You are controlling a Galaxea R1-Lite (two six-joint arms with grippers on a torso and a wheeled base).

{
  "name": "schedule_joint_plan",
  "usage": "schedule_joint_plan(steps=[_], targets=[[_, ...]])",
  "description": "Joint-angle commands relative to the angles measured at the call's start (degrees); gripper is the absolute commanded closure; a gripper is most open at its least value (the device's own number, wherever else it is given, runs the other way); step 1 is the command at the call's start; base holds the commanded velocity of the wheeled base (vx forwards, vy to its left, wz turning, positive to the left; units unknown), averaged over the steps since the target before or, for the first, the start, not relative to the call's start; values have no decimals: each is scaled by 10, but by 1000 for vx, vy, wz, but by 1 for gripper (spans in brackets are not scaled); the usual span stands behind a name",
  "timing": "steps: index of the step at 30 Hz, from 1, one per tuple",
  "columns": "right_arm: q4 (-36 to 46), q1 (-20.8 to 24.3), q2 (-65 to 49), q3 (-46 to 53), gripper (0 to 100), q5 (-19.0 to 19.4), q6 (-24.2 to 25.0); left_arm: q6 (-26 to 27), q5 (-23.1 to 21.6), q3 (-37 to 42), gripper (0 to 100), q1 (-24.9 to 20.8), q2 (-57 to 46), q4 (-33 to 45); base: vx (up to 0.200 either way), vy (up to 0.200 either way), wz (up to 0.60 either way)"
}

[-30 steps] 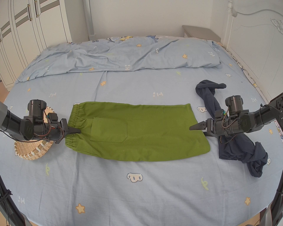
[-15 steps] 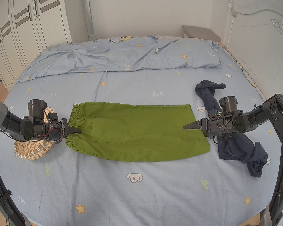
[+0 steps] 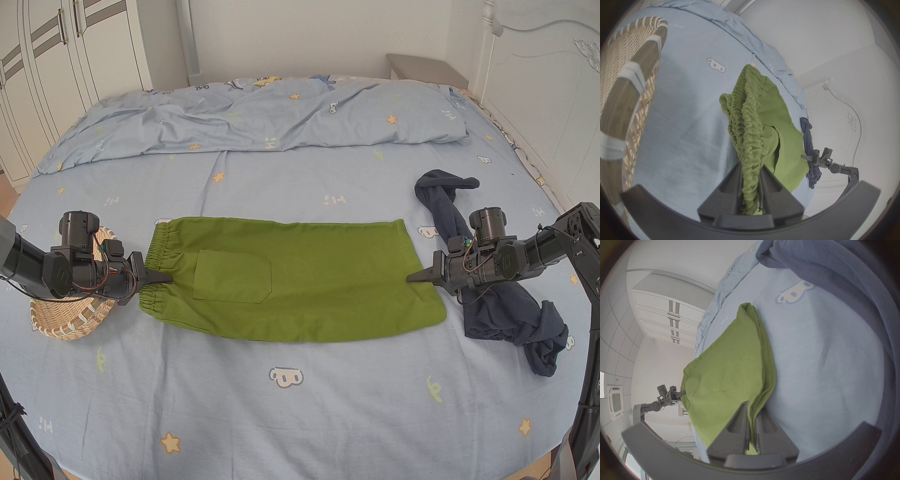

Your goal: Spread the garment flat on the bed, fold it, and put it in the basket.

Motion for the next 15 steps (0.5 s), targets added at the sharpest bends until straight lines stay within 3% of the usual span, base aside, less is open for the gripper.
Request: schedule_joint_plan(steps=[1,7,15], targets=[[8,-2,-4,-1,100,-1,0,-2,1,-3,100,3,0,5,0,0,0],[115,-1,-94,-7,100,-2,1,-2,2,-14,100,2,-15,40,0,0,0],[238,-2,-202,9,100,-1,-3,3,0,-58,100,-2,-64,186,0,0,0]])
